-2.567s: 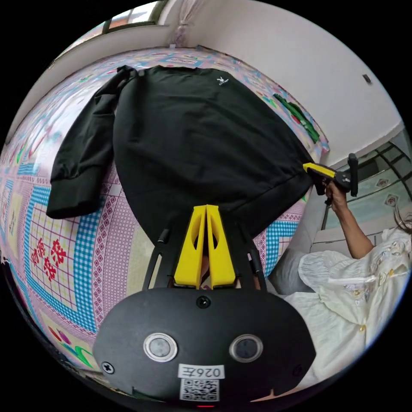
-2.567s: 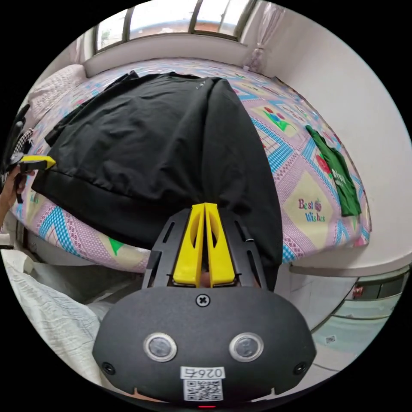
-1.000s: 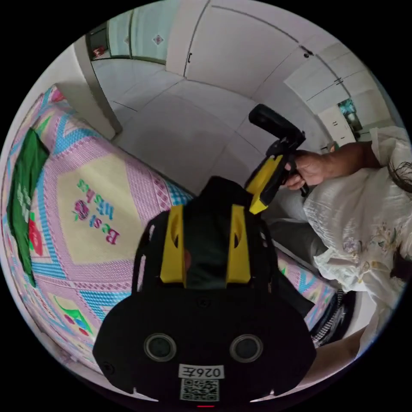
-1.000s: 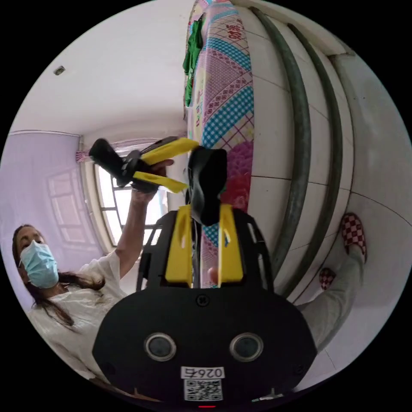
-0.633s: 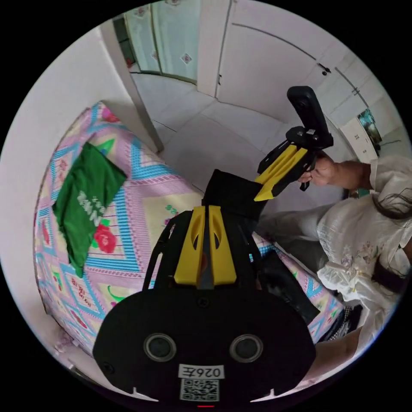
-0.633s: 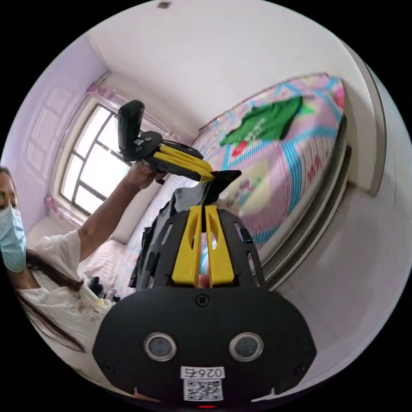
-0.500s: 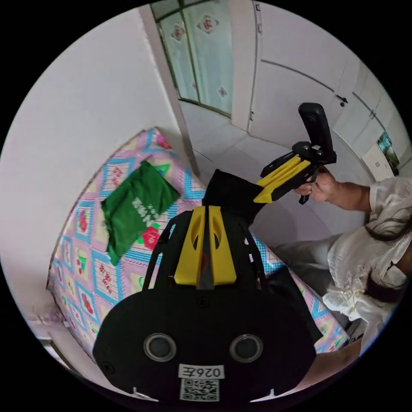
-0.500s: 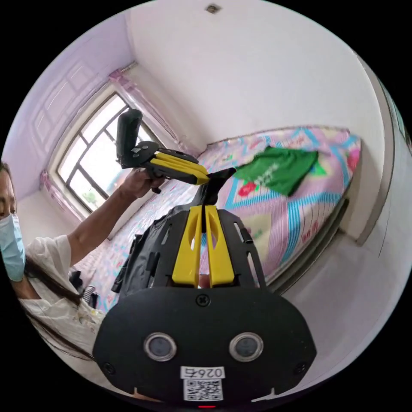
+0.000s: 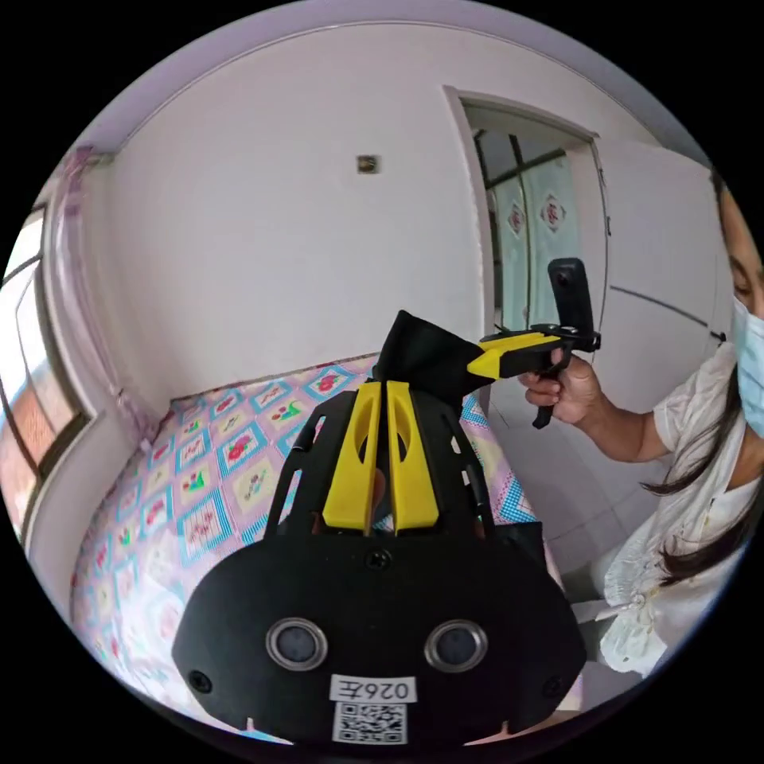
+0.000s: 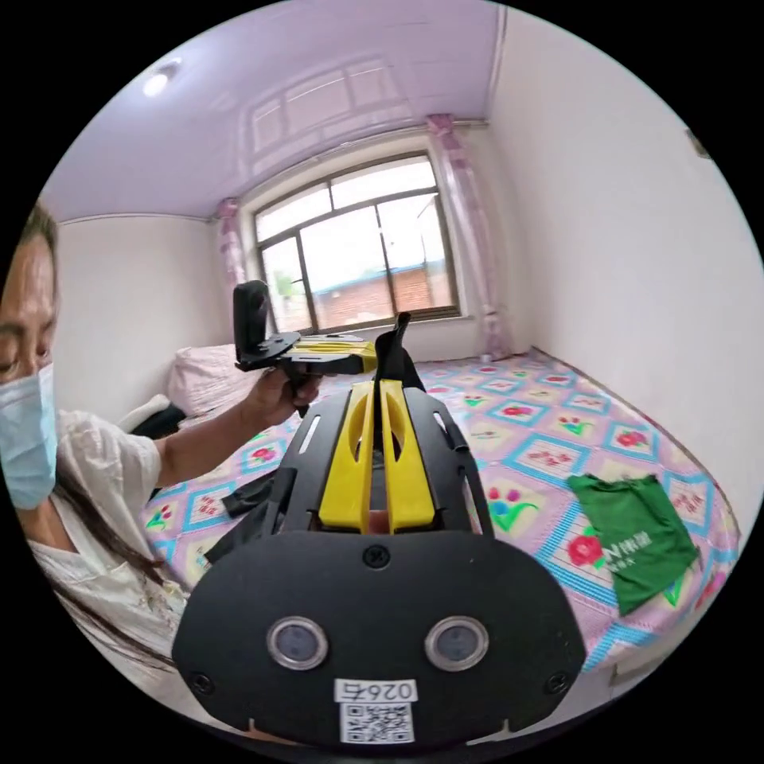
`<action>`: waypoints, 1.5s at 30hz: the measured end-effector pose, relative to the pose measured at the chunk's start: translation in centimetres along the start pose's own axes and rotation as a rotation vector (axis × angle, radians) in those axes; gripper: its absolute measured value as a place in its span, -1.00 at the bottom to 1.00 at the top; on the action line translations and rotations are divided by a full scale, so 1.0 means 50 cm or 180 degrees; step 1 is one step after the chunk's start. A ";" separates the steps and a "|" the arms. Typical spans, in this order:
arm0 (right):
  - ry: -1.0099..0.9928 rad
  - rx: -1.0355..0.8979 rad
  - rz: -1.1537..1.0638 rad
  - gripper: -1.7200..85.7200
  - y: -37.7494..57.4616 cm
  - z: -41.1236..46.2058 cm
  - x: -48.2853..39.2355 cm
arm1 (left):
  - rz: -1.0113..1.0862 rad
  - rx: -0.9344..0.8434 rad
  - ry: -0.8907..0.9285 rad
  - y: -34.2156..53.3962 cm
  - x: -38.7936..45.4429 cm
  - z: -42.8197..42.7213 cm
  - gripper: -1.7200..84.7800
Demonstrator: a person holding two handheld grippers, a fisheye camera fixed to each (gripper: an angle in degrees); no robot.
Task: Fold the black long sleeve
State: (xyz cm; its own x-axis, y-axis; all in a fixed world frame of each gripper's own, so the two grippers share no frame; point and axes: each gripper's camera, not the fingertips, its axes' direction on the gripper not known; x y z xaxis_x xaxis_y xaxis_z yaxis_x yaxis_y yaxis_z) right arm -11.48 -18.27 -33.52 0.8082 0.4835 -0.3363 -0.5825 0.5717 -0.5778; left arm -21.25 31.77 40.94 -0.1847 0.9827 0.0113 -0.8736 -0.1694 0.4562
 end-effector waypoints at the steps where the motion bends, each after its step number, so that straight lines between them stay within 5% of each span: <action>1: -0.0268 -0.0116 -0.0098 -1.00 0.013 0.055 -0.040 | -0.0140 0.0020 -0.0006 0.047 -0.006 -0.027 -0.97; 9: -0.1389 -0.1580 -0.0332 -0.99 0.247 0.452 -0.309 | -0.2258 -0.0545 -0.0125 0.695 0.022 -0.185 -0.97; 15: -0.1641 -0.2473 0.0002 -0.93 0.422 0.632 -0.355 | -0.3085 -0.1100 -0.0204 0.930 0.050 -0.186 -0.98; 20: -0.1652 -0.2349 0.0386 -0.82 0.441 0.591 -0.294 | -0.3099 -0.1016 -0.0542 0.912 0.021 -0.202 -0.97; 29: -0.0085 -0.1531 0.1024 -0.86 0.378 0.477 0.024 | -0.2305 -0.0713 -0.0237 0.635 -0.234 0.085 -0.72; 34: 0.0470 -0.1680 0.0536 -0.85 0.330 0.563 0.155 | -0.2177 -0.0984 0.0152 0.495 -0.389 0.386 -0.70; 41: 0.0237 -0.2061 -0.0510 -0.78 0.314 0.692 0.223 | -0.2271 -0.1737 0.0185 0.405 -0.541 0.748 -0.65; 45: -0.0157 -0.2142 -0.0976 -0.76 0.310 0.759 0.233 | -0.2129 -0.2497 0.0438 0.402 -0.552 0.872 -0.96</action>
State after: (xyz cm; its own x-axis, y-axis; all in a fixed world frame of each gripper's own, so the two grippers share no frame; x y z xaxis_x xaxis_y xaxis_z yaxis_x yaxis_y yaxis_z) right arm -14.41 21.40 -18.16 0.9119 0.4057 -0.0620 -0.1391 0.1634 -0.9767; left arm -14.06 4.50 88.60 0.4388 0.8852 -0.1548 -0.8548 0.3580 -0.3757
